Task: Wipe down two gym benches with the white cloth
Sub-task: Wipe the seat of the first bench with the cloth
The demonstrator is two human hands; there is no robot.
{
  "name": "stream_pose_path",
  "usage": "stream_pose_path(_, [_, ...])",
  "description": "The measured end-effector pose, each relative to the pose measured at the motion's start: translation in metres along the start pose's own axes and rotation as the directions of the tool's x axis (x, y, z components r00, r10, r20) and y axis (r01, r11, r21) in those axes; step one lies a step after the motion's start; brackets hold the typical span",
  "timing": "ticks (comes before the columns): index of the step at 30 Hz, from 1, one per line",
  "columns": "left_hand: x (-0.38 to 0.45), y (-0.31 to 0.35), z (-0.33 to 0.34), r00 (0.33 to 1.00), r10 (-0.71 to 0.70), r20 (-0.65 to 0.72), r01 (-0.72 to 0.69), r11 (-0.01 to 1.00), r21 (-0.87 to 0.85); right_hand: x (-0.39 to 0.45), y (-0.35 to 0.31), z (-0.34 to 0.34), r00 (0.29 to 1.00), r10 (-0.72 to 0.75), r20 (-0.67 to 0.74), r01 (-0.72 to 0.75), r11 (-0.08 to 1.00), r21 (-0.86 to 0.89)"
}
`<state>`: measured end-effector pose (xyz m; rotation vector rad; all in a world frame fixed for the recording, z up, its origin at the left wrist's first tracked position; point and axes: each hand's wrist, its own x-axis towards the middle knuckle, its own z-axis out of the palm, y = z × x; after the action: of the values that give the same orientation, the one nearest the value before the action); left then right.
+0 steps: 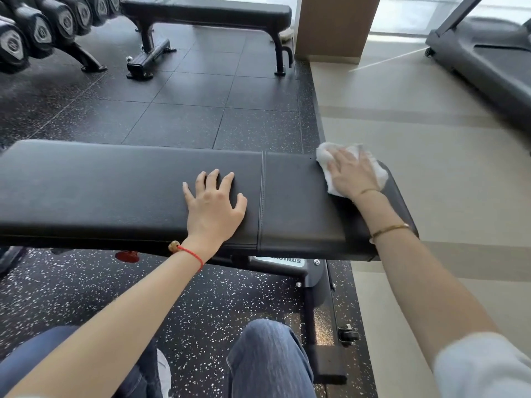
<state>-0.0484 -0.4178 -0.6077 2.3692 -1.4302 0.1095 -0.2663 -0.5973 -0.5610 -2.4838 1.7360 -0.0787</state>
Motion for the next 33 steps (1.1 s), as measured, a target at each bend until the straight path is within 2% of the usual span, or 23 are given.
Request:
stream_pose_path(2, [0.001, -0.001, 0.0, 1.0, -0.003, -0.007, 0.003, 1.0, -0.006, -0.001, -0.039, -0.005, 0.989, -0.114, -0.094, 0.104, 0.988, -0.11])
stream_pose_path(4, [0.001, -0.001, -0.001, 1.0, -0.006, -0.015, 0.005, 1.0, -0.012, -0.012, -0.068, 0.005, 0.952, -0.297, -0.076, 0.283, 0.948, -0.148])
stream_pose_path(6, [0.0, -0.002, -0.001, 1.0, -0.001, -0.016, 0.001, 1.0, -0.011, -0.025, -0.075, 0.022, 0.906, -0.423, -0.011, 0.422, 0.904, -0.068])
stream_pose_path(8, [-0.001, -0.004, -0.001, 1.0, 0.005, -0.011, -0.005, 1.0, -0.007, -0.029, -0.056, 0.029, 0.886, -0.463, -0.029, 0.463, 0.886, 0.008])
stream_pose_path(10, [-0.001, -0.006, -0.001, 1.0, 0.006, -0.007, -0.006, 1.0, -0.011, -0.019, -0.026, 0.024, 0.927, -0.372, -0.046, 0.37, 0.928, -0.046])
stream_pose_path(12, [-0.001, -0.003, -0.001, 1.0, 0.002, -0.001, -0.002, 1.0, -0.01, -0.004, -0.004, 0.008, 0.984, -0.147, -0.097, 0.134, 0.982, -0.133])
stream_pose_path(14, [-0.001, 0.0, -0.002, 1.0, -0.002, 0.008, 0.002, 1.0, -0.007, 0.004, -0.003, -0.01, 0.987, 0.062, -0.15, -0.078, 0.991, -0.105])
stream_pose_path(15, [-0.001, 0.001, -0.002, 1.0, -0.004, 0.011, 0.004, 1.0, -0.009, 0.005, -0.011, -0.014, 0.987, 0.093, -0.131, -0.106, 0.99, -0.093])
stream_pose_path(17, [-0.001, 0.002, -0.003, 1.0, -0.009, 0.011, 0.009, 1.0, -0.01, 0.005, -0.032, -0.008, 0.994, 0.031, -0.102, -0.039, 0.996, -0.078])
stream_pose_path(19, [-0.001, 0.002, -0.004, 1.0, -0.012, 0.004, 0.012, 1.0, -0.015, -0.003, -0.053, 0.008, 0.987, -0.151, -0.059, 0.148, 0.987, -0.055])
stream_pose_path(21, [-0.001, 0.0, -0.004, 1.0, -0.009, -0.002, 0.009, 1.0, -0.013, -0.026, -0.063, 0.024, 0.922, -0.388, 0.0, 0.388, 0.922, -0.008])
stream_pose_path(23, [-0.001, -0.002, -0.004, 1.0, -0.002, -0.004, 0.002, 1.0, -0.012, -0.042, -0.047, 0.03, 0.88, -0.471, -0.055, 0.474, 0.878, 0.064])
stream_pose_path(26, [-0.002, -0.003, -0.003, 1.0, 0.001, -0.01, -0.001, 1.0, -0.019, -0.031, 0.003, 0.022, 0.936, -0.345, -0.064, 0.337, 0.936, -0.102])
stream_pose_path(29, [-0.002, 0.0, -0.003, 1.0, -0.005, -0.013, 0.005, 1.0, -0.021, -0.006, 0.037, 0.0, 0.993, -0.093, -0.079, 0.086, 0.992, -0.093])
stream_pose_path(31, [-0.001, 0.001, -0.002, 1.0, -0.005, -0.013, 0.005, 1.0, -0.014, 0.0, 0.034, -0.002, 0.998, -0.036, -0.057, 0.03, 0.995, -0.098])
stream_pose_path(33, [-0.001, 0.0, -0.002, 1.0, -0.006, -0.011, 0.006, 1.0, -0.013, -0.006, 0.017, 0.006, 0.996, -0.071, -0.057, 0.067, 0.995, -0.074])
